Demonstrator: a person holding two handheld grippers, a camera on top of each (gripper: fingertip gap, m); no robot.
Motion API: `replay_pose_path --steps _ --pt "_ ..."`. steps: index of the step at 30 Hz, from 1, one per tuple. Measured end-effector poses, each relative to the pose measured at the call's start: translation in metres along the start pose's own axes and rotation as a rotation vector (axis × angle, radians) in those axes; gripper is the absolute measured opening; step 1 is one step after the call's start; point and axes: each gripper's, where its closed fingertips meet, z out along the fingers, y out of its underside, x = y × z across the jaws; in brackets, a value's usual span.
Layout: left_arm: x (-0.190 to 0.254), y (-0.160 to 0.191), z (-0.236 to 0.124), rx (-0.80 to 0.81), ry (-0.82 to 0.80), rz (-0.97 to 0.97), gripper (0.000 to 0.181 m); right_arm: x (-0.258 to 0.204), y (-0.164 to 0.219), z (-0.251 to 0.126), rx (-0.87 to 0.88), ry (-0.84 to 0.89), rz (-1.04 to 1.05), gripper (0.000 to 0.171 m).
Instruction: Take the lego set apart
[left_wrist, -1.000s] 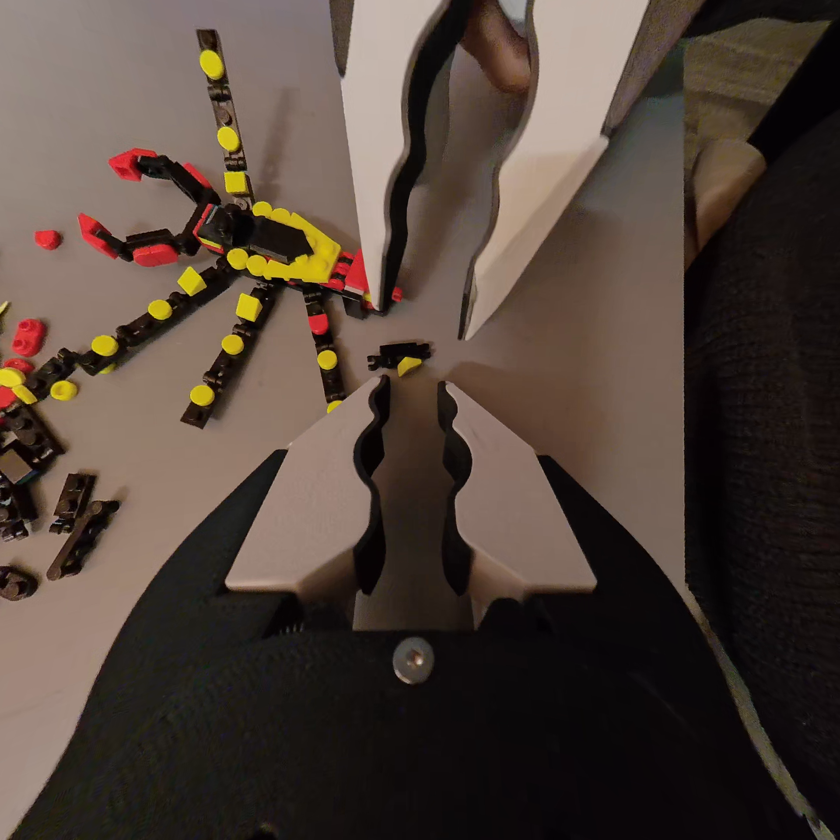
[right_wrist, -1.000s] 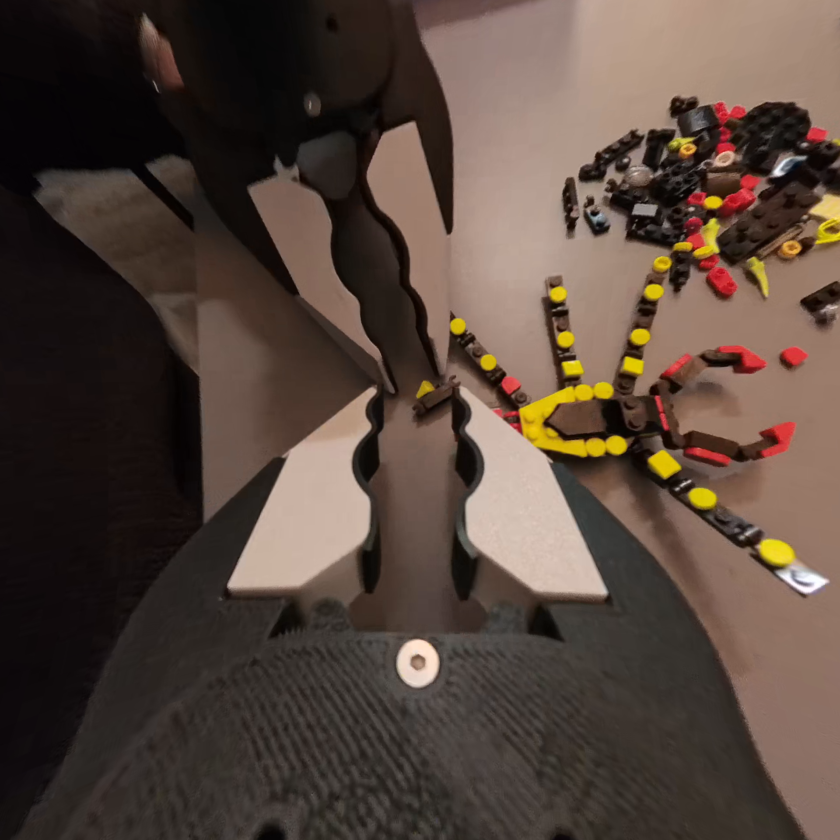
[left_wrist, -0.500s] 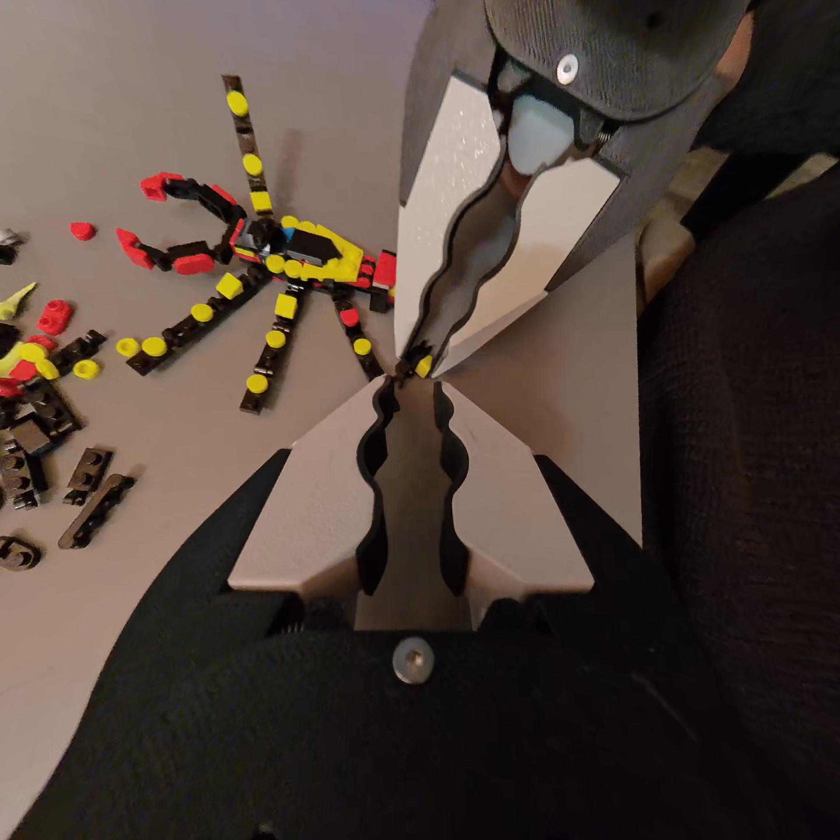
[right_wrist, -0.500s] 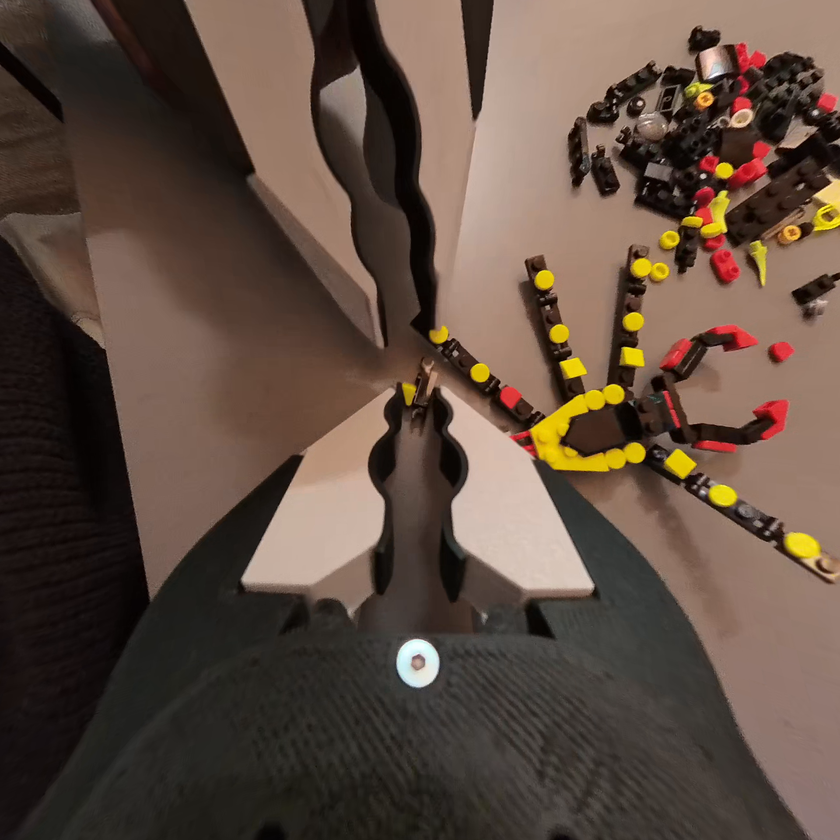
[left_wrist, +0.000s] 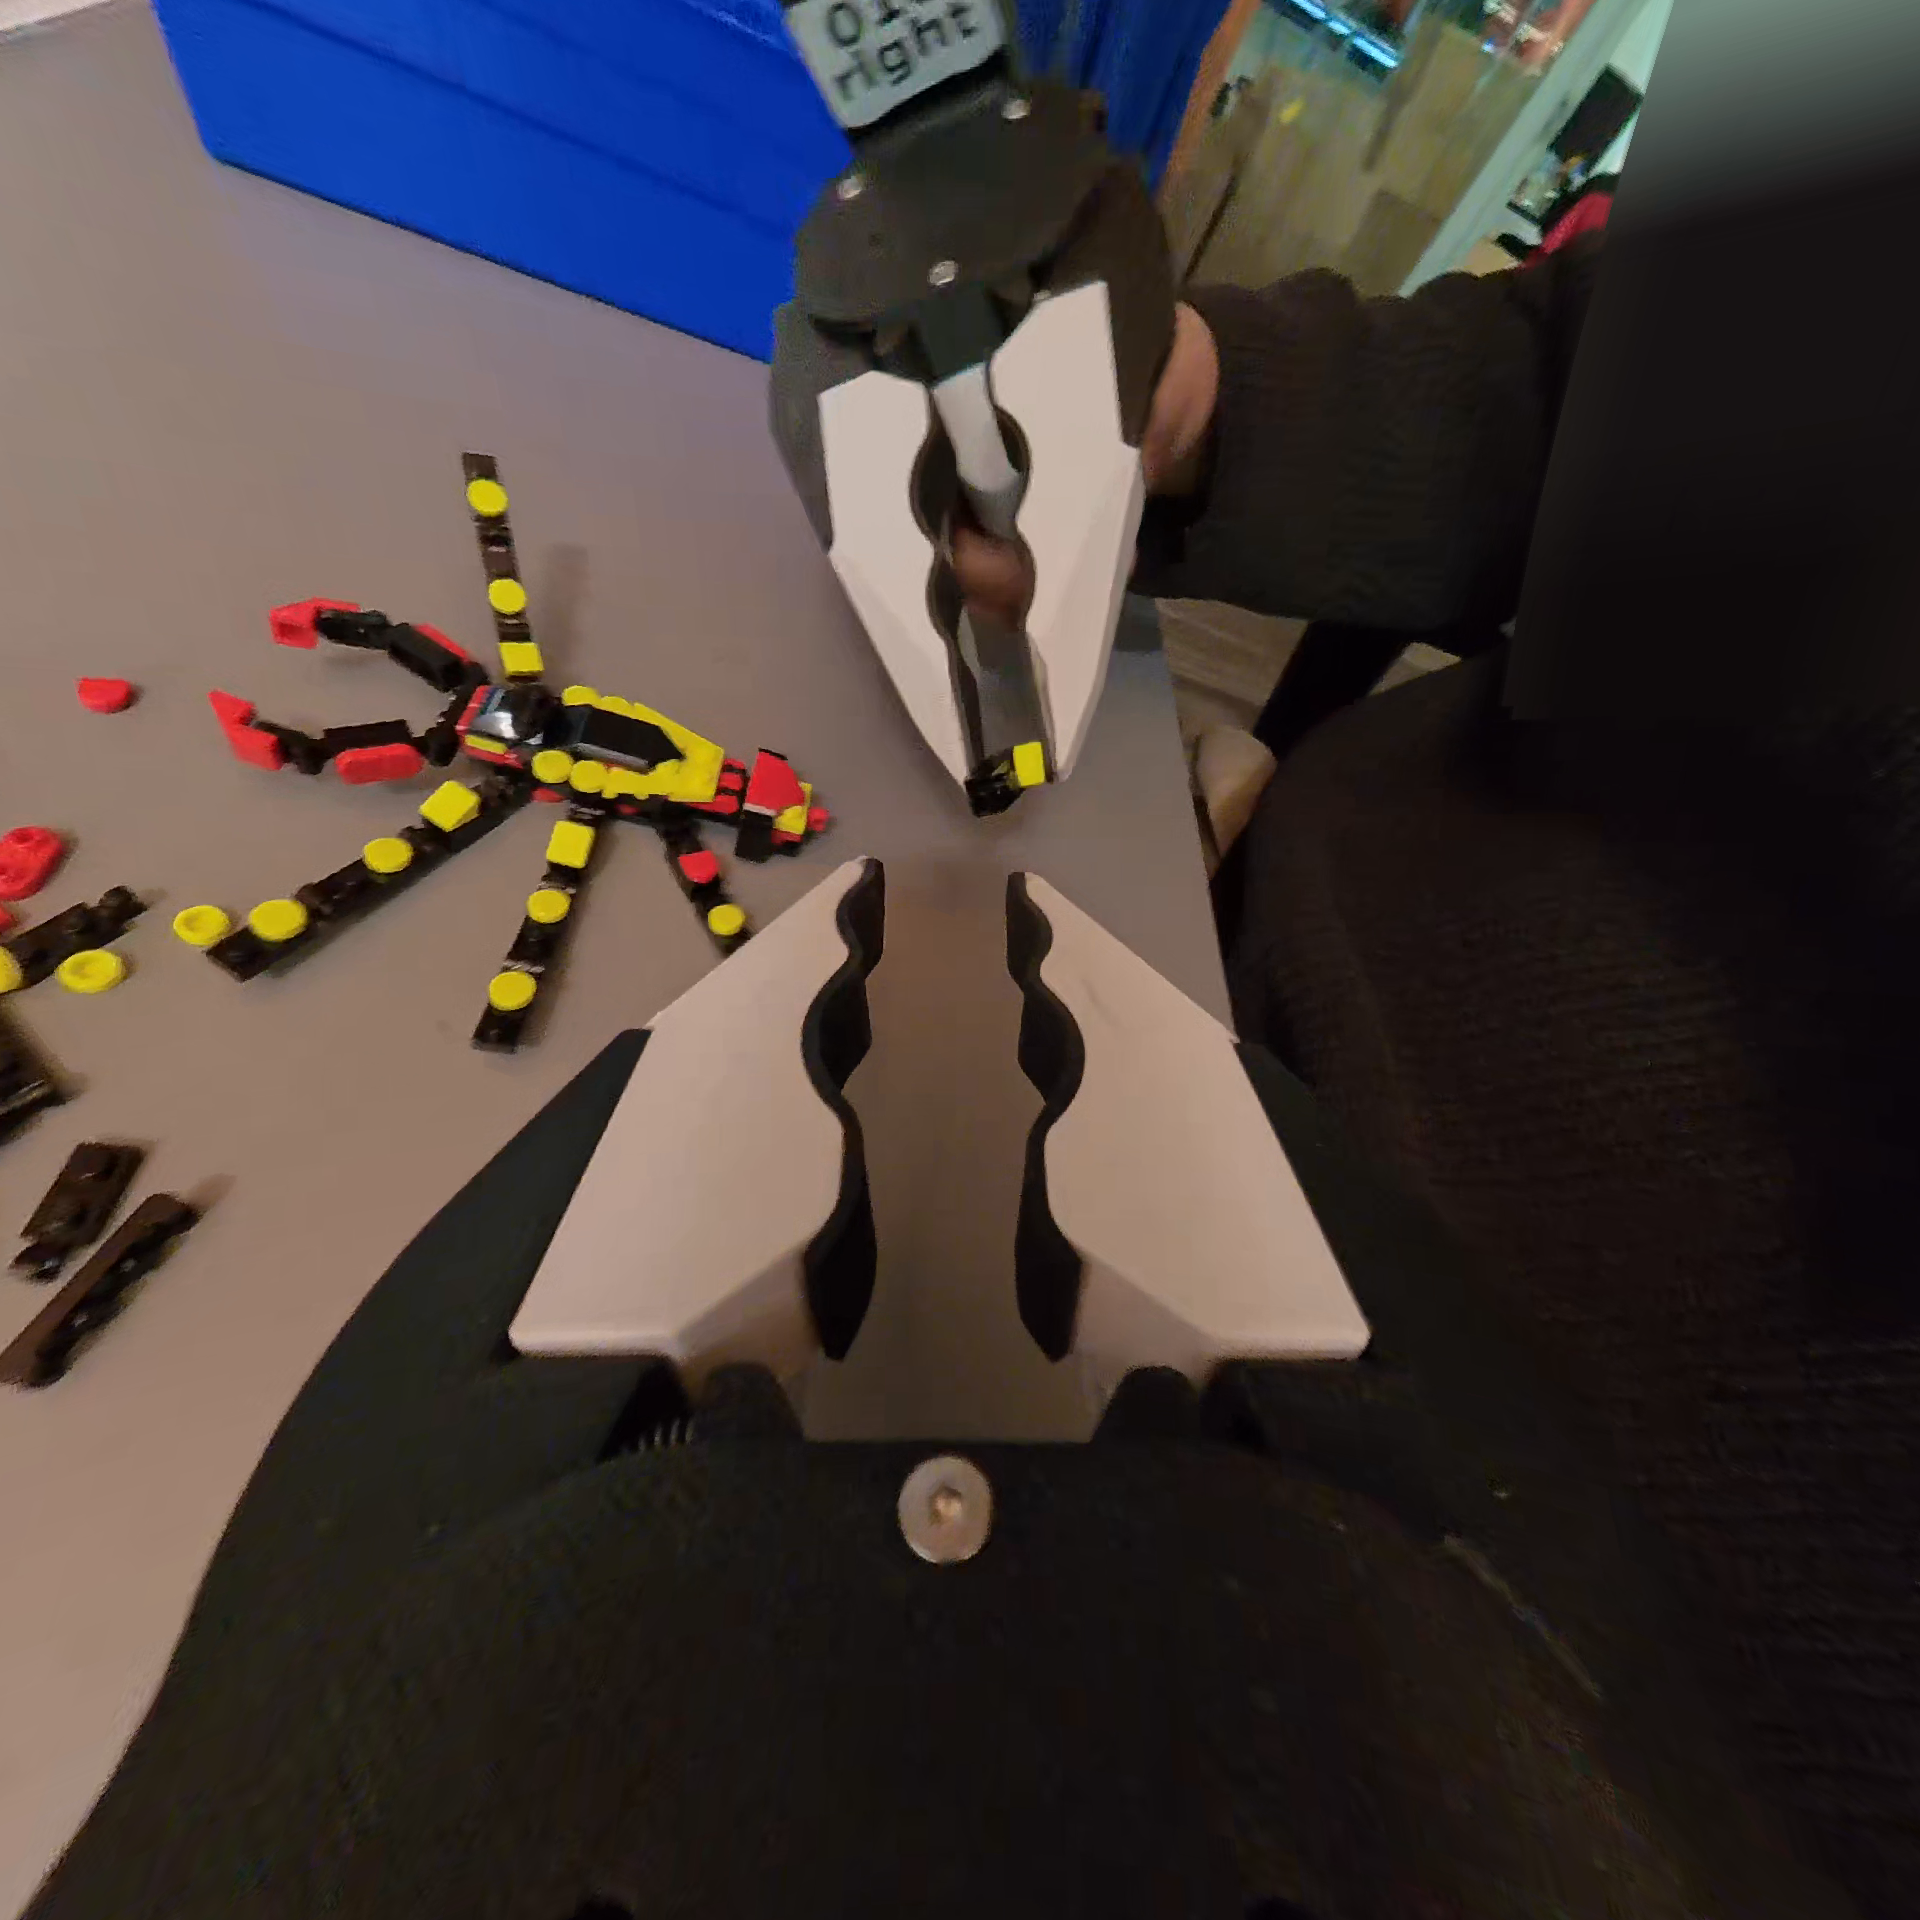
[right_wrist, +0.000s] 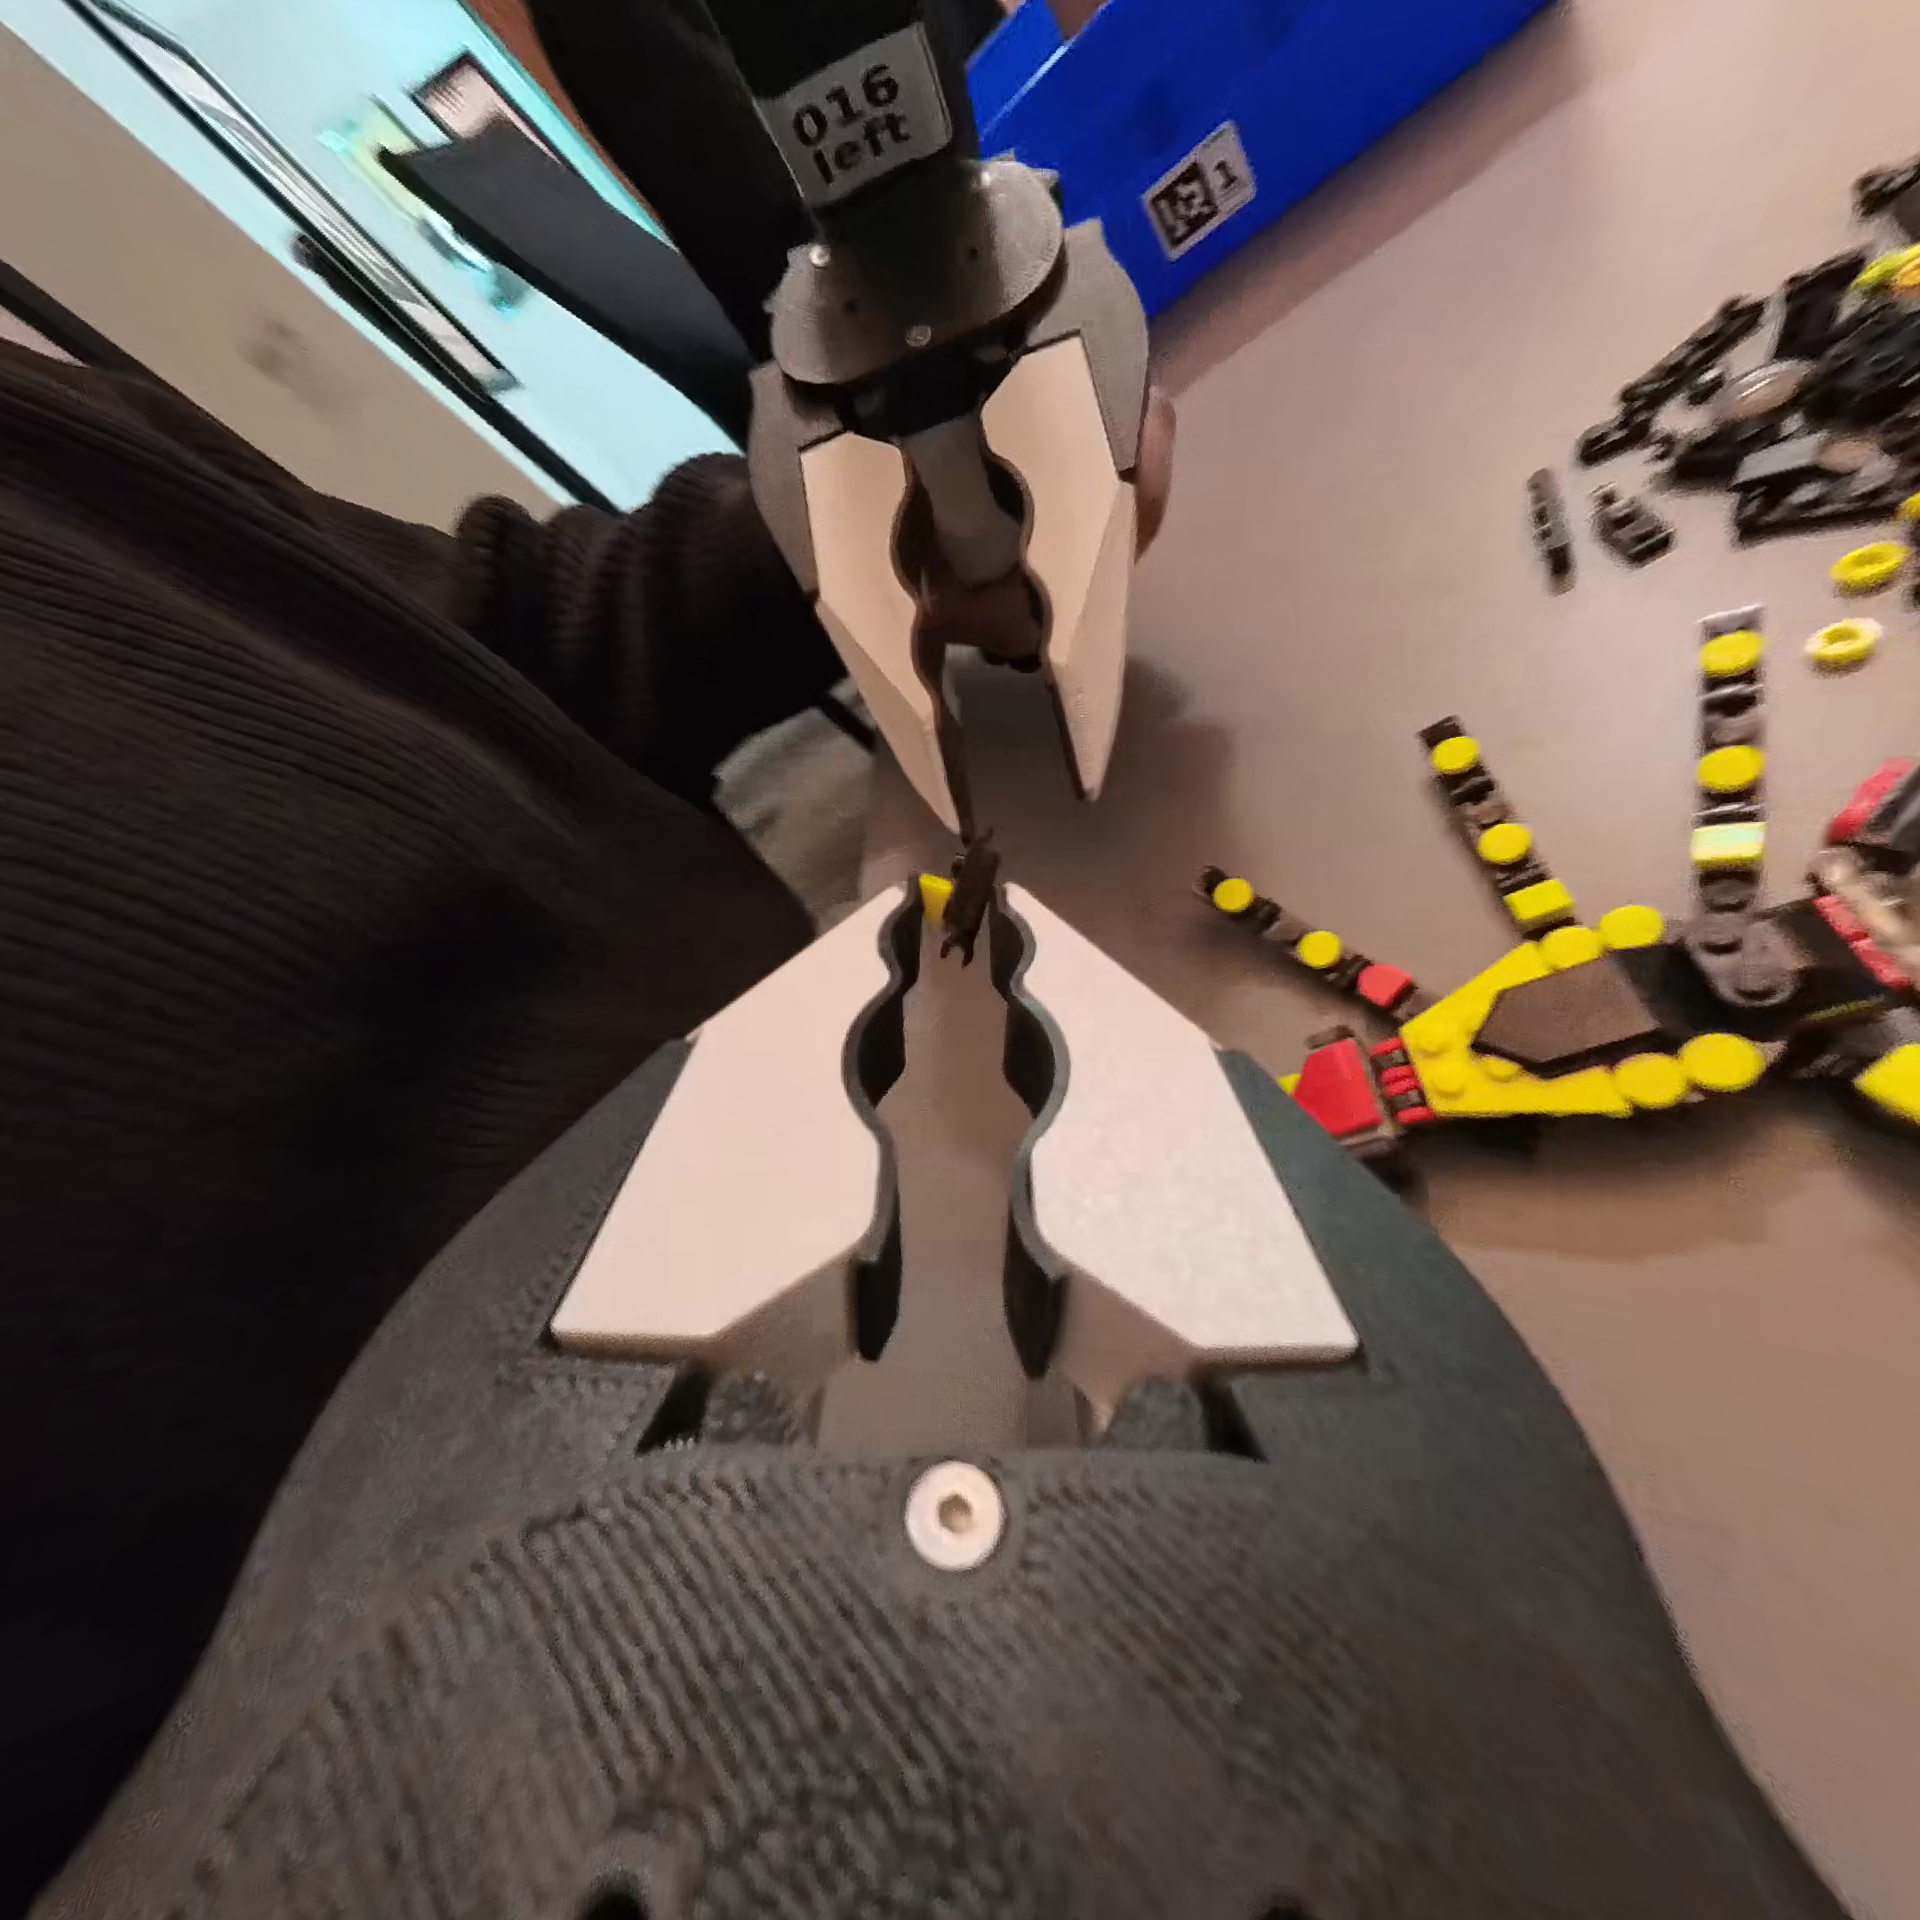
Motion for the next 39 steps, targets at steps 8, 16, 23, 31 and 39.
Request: replay_pose_path --steps 8,16,23,31,39 --pt "0.028 -0.005 0.008 0.001 0.107 0.073 0.022 -0.013 0.004 0.008 0.022 -0.211 0.304 0.011" --pt "0.030 -0.008 0.009 0.021 0.121 0.060 0.013 -0.018 0.009 0.011 0.006 -0.309 0.457 0.011" --pt "0.032 -0.013 0.006 0.053 0.139 0.035 0.007 -0.021 0.003 0.008 0.047 -0.374 0.527 0.012" --pt "0.020 -0.006 0.005 0.017 0.103 -0.011 0.000 -0.002 0.005 0.007 0.057 -0.241 0.469 0.021" --pt "-0.008 0.011 0.005 -0.050 -0.007 -0.098 0.000 0.029 0.002 -0.008 0.032 0.089 0.178 0.020"
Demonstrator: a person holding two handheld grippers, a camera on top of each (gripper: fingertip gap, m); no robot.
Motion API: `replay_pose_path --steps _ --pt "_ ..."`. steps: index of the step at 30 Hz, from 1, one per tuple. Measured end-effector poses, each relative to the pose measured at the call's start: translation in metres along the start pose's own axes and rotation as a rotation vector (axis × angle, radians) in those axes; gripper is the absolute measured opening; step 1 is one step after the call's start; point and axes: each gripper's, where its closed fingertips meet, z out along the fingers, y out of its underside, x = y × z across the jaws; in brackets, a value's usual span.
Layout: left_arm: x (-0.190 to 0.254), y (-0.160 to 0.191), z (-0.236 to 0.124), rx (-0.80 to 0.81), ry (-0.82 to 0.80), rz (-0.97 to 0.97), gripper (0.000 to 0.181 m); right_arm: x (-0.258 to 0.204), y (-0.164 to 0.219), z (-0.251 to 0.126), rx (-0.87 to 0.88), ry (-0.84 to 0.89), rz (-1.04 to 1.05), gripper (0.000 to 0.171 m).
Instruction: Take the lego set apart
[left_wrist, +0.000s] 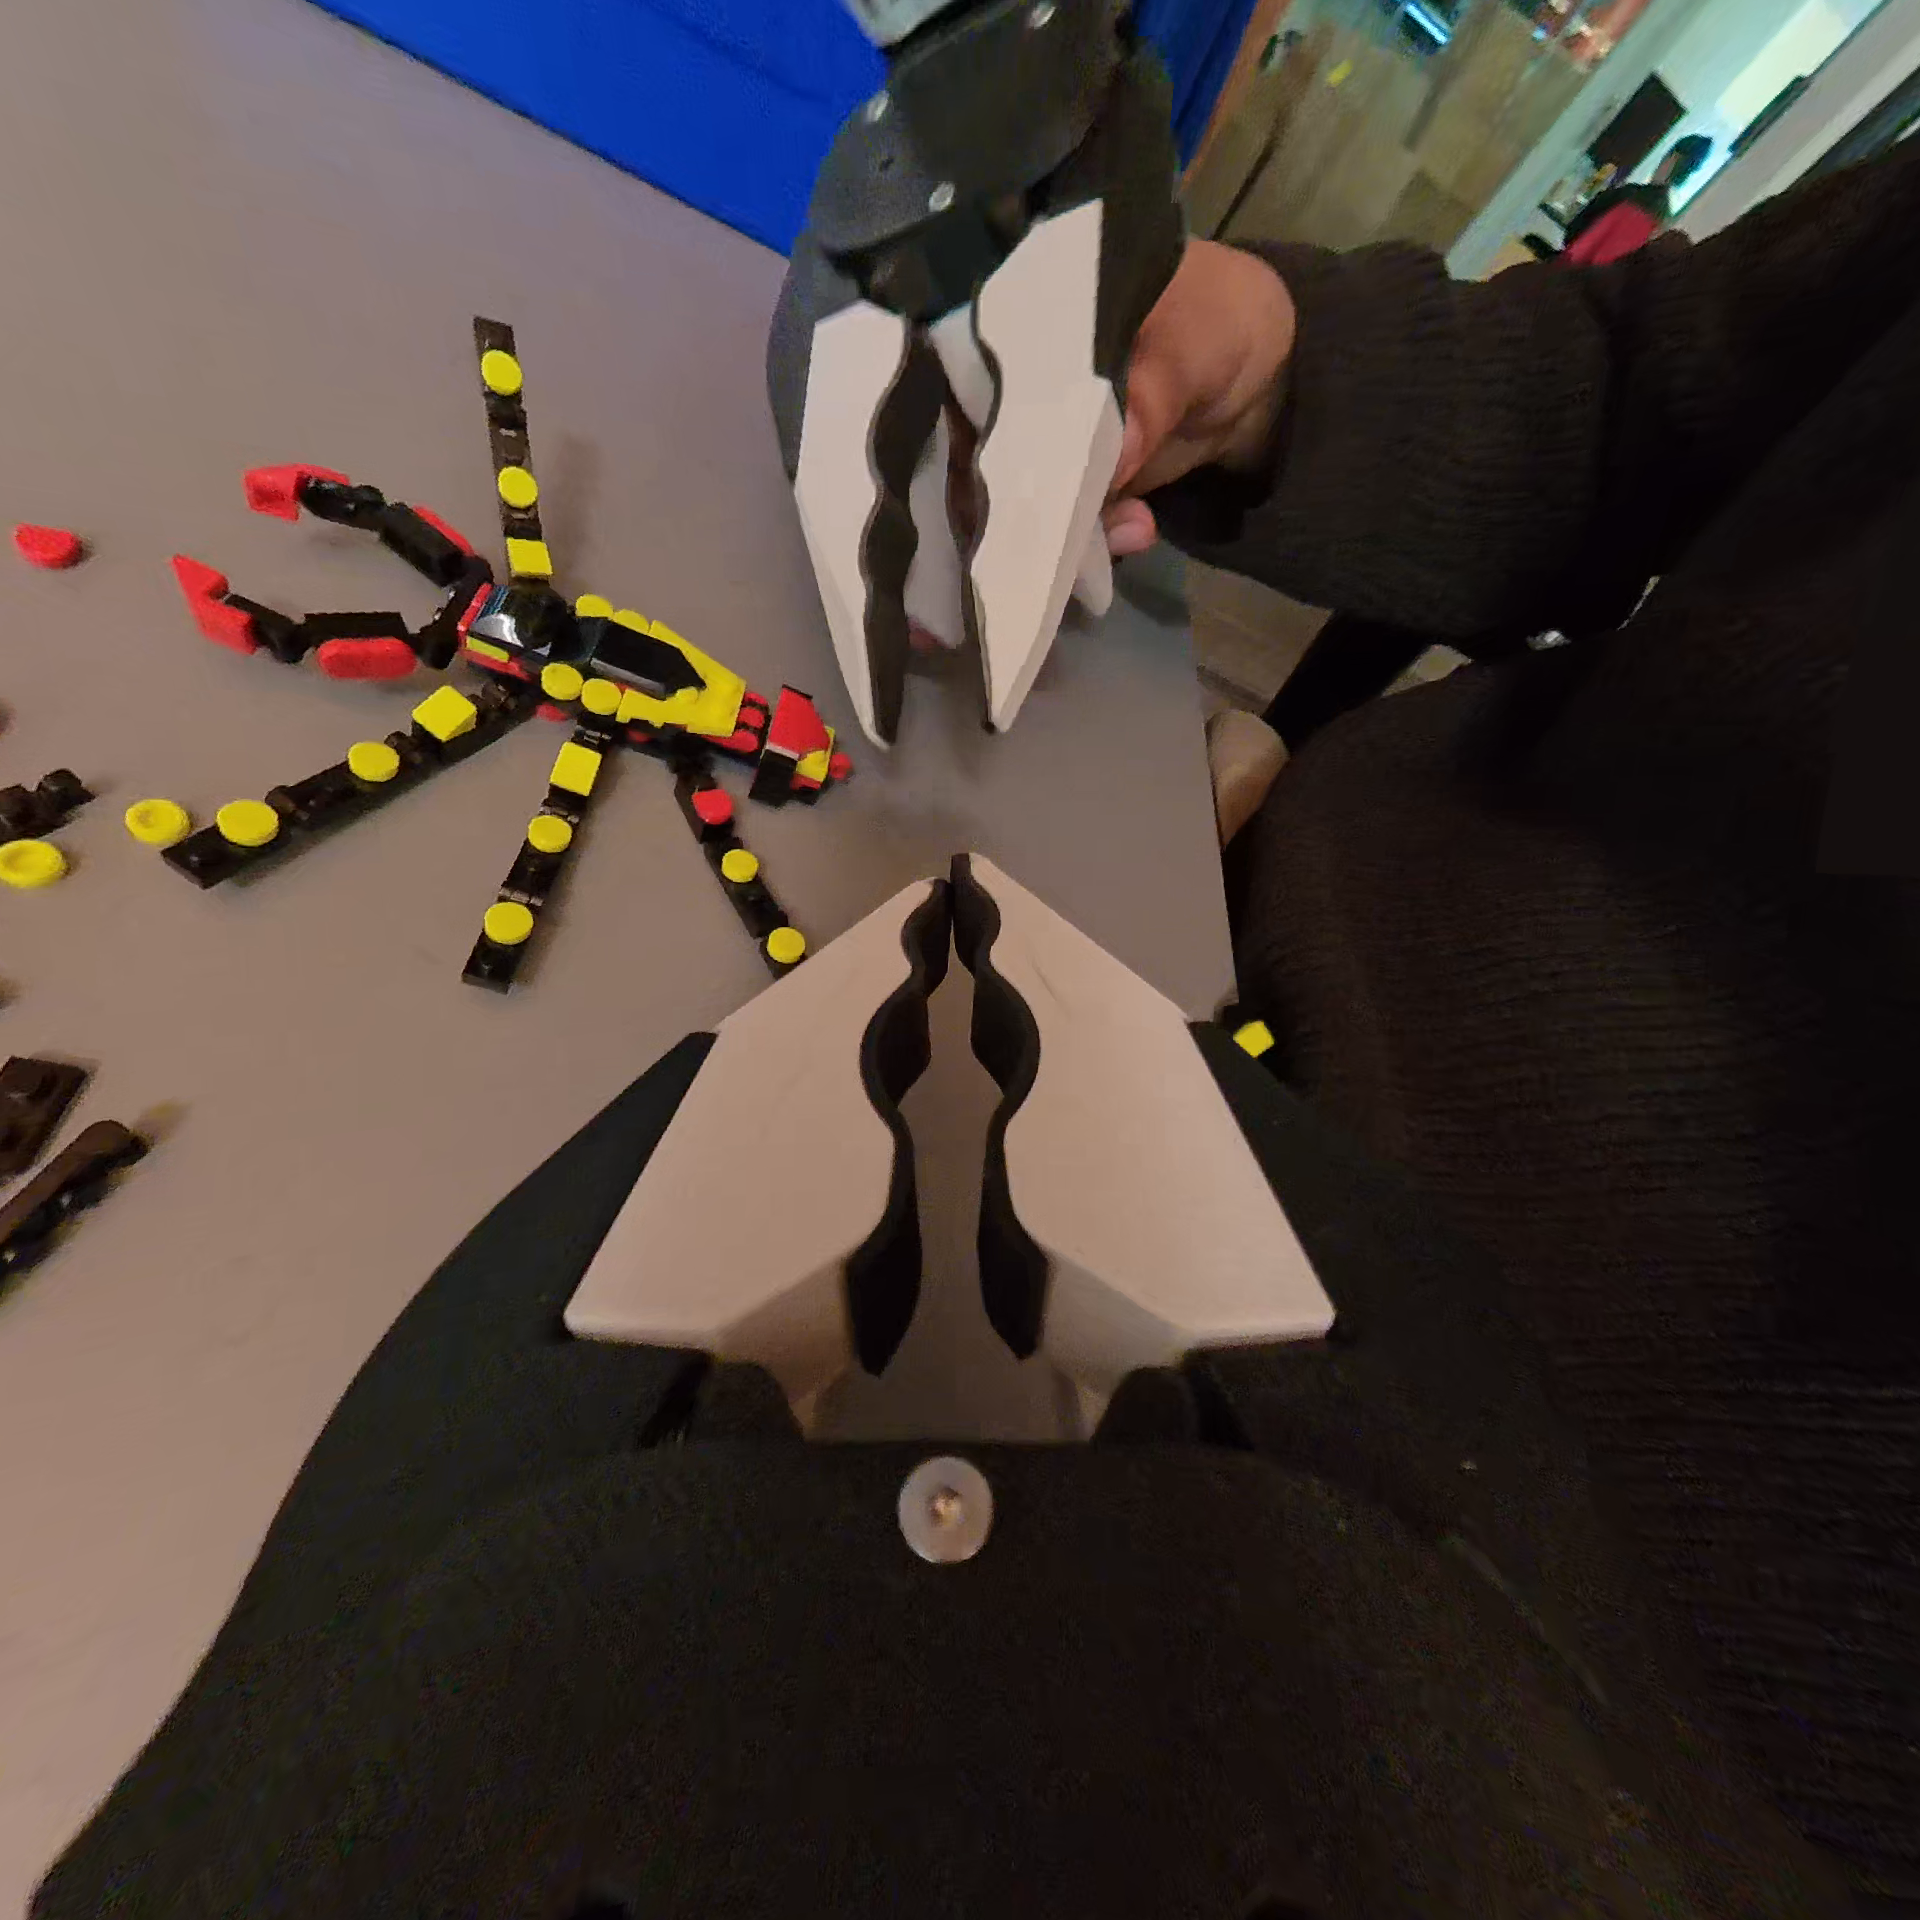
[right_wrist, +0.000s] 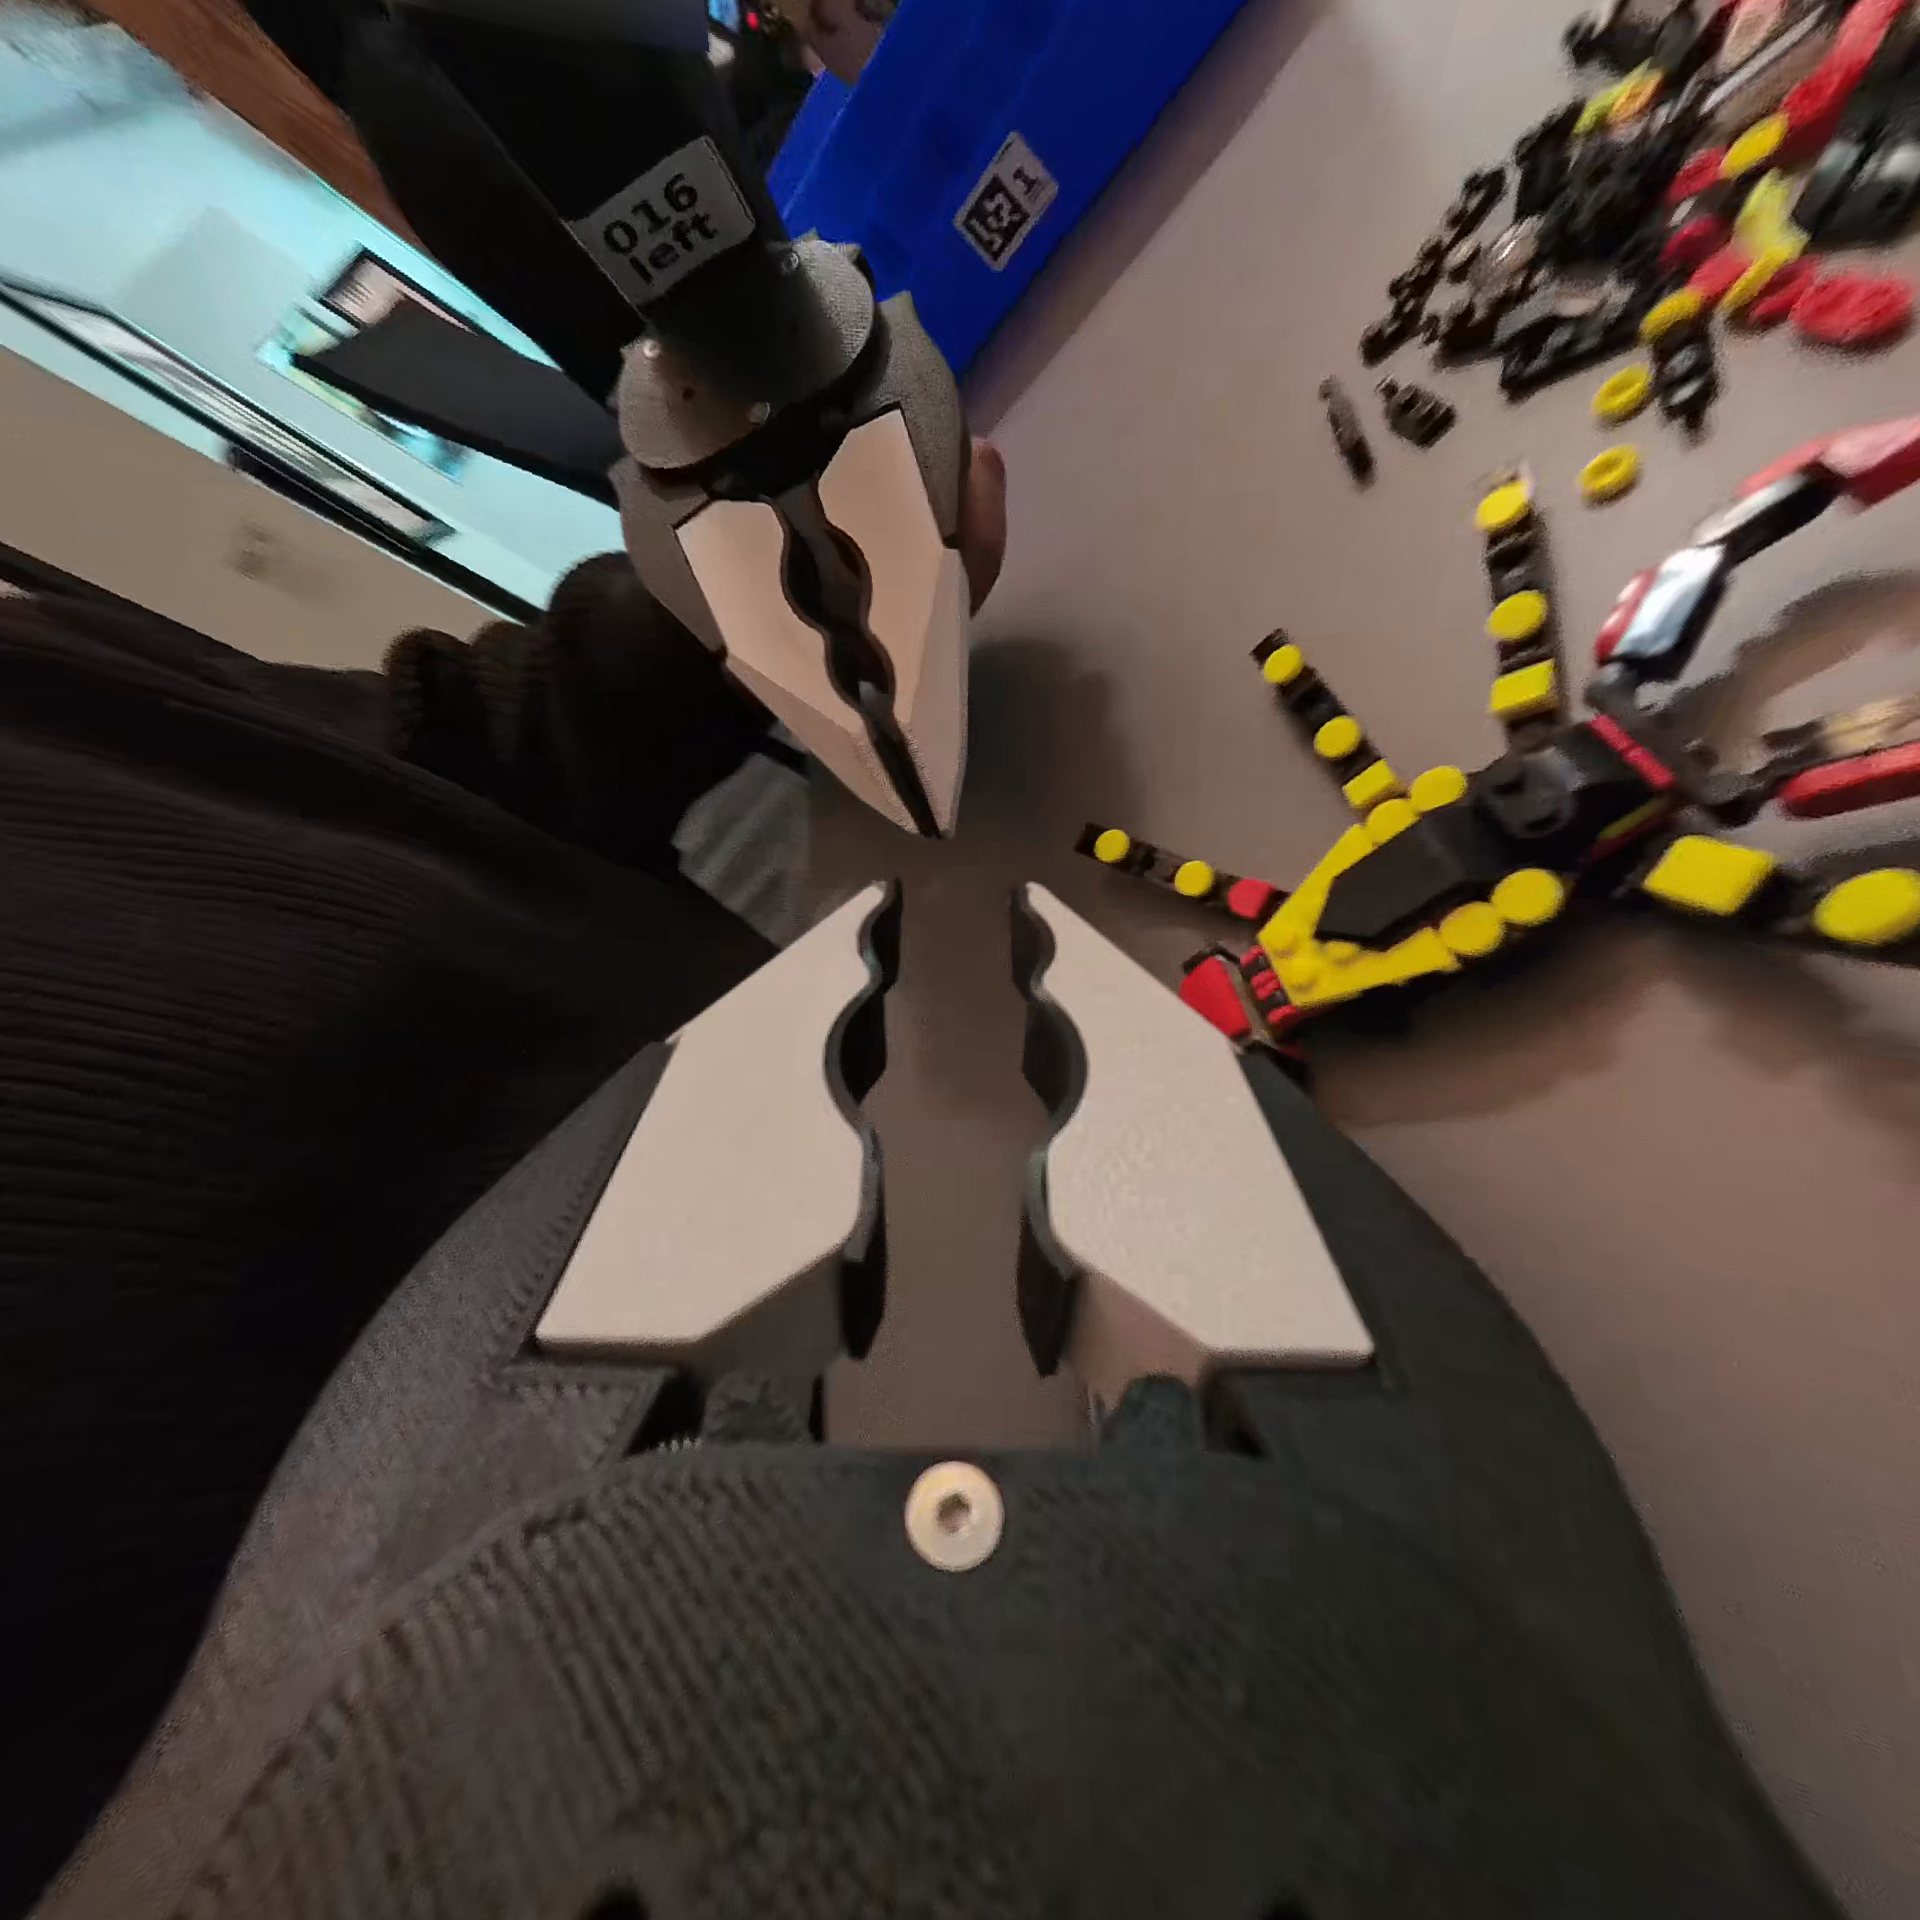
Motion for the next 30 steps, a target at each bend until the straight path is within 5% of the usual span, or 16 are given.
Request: replay_pose_path --steps 6,16,30 --pt "0.001 0.007 0.004 -0.038 0.004 0.001 0.000 -0.015 0.008 0.001 -0.068 0.031 -0.206 0.020" --pt "-0.006 0.010 0.005 -0.041 -0.015 -0.029 0.000 -0.052 0.099 0.041 -0.467 0.045 -0.713 0.025" --pt "-0.005 0.006 0.006 -0.027 -0.027 -0.026 0.000 -0.034 0.107 0.044 -0.544 0.178 -0.813 0.010"
